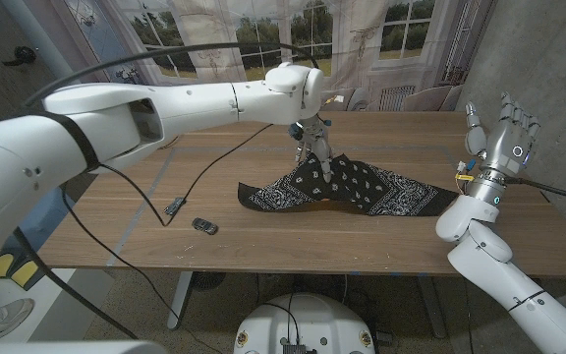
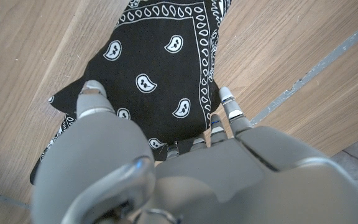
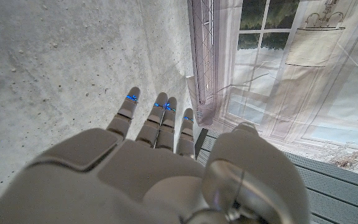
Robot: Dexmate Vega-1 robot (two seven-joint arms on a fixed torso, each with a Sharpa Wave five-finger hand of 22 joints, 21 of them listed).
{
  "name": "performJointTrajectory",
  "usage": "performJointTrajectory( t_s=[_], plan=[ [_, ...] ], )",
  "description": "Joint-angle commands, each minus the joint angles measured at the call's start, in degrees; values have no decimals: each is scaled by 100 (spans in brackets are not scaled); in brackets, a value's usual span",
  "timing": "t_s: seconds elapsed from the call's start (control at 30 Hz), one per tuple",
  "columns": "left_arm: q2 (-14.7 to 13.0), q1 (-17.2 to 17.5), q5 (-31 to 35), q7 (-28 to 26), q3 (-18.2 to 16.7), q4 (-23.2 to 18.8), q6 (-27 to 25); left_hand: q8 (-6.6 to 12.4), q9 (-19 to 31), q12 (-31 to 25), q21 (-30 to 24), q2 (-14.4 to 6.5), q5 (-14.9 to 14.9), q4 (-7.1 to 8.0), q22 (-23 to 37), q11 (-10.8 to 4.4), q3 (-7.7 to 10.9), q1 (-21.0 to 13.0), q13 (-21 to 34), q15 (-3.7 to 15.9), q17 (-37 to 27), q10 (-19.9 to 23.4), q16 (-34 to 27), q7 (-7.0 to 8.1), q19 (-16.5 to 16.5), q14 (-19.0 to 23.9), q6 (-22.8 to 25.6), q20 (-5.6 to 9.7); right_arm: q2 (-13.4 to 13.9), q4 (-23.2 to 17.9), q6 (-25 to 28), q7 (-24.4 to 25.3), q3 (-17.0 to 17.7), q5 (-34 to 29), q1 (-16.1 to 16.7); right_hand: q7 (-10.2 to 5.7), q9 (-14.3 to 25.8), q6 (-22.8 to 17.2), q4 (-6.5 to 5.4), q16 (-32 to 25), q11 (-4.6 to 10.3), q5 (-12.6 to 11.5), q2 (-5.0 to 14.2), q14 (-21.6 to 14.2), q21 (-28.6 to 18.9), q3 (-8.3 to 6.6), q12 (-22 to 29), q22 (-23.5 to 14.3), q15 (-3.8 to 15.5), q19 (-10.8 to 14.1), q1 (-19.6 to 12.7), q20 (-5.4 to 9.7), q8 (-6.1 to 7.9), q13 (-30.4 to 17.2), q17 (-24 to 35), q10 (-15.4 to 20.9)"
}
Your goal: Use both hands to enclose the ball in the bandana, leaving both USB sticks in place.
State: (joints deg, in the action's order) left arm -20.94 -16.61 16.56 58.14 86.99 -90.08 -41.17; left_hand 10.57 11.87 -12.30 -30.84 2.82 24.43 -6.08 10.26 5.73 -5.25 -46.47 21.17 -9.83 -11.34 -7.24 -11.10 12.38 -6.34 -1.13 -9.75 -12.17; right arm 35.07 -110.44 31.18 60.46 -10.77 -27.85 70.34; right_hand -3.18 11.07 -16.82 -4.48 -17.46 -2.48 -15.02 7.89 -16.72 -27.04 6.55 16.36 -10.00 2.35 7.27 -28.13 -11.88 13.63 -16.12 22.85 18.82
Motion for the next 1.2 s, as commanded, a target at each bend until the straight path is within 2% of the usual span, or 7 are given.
performJointTrajectory(
  t_s=[0.03, 0.3, 0.5, 0.7, 0.9, 1.07, 1.2],
  plan=[
    [263, 141, 827, 163, 368, 99, 65, 32, 13, 1, 15, -52, 41, 16, 26, 5, -38, 7, 9, -5, -25, -70, -27, 18, -54, -43, -239, -19, 115, 108, -88, -74, -121, 66, -135, -17, 9, -123, 1, -64, -6, 48, 8, -110, 50, -20, 71, -18, 30, 64, -15, -19, 25, -16, 1, 133],
    [236, 374, 1538, -65, 484, -81, 73, 137, 29, -138, -13, -194, -46, 45, 38, -82, -38, -69, 33, 124, -12, 130, -127, 20, -368, 230, -83, 0, 117, 139, -21, -78, -189, 76, -207, -16, 10, -187, -5, -96, 22, 69, 22, -204, 80, -30, 106, -20, 68, 88, -5, -20, 28, -27, -4, 251],
    [45, 702, 2197, -481, 387, -350, -1, 580, 73, -658, -224, -434, -459, -100, 38, -341, 70, -603, 110, 684, 2, 1099, -299, 16, -1608, 1290, 1187, 16, 104, 146, 87, -71, -251, 55, -261, -20, 10, -202, -7, -103, 16, 78, 31, -230, 94, -36, 104, -20, 75, 98, -3, -20, 23, -32, -7, 262],
    [-79, 1121, 2637, -795, 147, -378, 102, 1030, 35, -1268, -467, -823, -989, -202, 34, -706, 408, -1144, 170, 1390, -78, 2387, -660, 2, -2705, 2890, 2770, 527, 97, 157, 167, -54, -303, 33, -317, -20, 10, -232, -5, -112, 26, 87, 41, -262, 111, -48, 106, -21, 90, 110, -9, -20, 23, -38, -11, 284],
    [-68, 1496, 2936, -978, -124, -212, 260, 1512, 45, -1680, -613, -1004, -1298, -323, 30, -973, 786, -1663, 223, 1775, -160, 3318, -858, -427, -3220, 3882, 4145, 863, 122, 166, 178, -28, -333, 14, -353, -28, 10, -273, -4, -128, 55, 98, 51, -314, 126, -60, 121, -22, 110, 130, -13, -18, 25, -44, -15, 341],
    [0, 1812, 3155, -1164, -289, 12, 404, 1721, 48, -1911, -699, -1062, -1276, -340, 34, -1171, 994, -1890, 252, 1978, -245, 3902, -997, -690, -3435, 4463, 4719, 1031, 137, 184, 184, -11, -356, 4, -380, -27, 10, -317, -1, -137, 61, 103, 71, -343, 133, -78, 133, -22, 113, 156, -24, -14, 33, -49, -18, 387],
    [0, 2087, 3188, -1349, -553, 68, 409, 2110, 115, -2395, -951, -1215, -1180, -385, 66, -1390, 1374, -2357, 379, 2185, -558, 5014, -1458, -1016, -3883, 5513, 5630, 1387, 148, 191, 184, 9, -375, -13, -405, -33, 10, -351, 2, -143, 37, 108, 88, -369, 140, -96, 137, -23, 135, 187, -35, -11, 35, -54, -22, 415]
  ],
)
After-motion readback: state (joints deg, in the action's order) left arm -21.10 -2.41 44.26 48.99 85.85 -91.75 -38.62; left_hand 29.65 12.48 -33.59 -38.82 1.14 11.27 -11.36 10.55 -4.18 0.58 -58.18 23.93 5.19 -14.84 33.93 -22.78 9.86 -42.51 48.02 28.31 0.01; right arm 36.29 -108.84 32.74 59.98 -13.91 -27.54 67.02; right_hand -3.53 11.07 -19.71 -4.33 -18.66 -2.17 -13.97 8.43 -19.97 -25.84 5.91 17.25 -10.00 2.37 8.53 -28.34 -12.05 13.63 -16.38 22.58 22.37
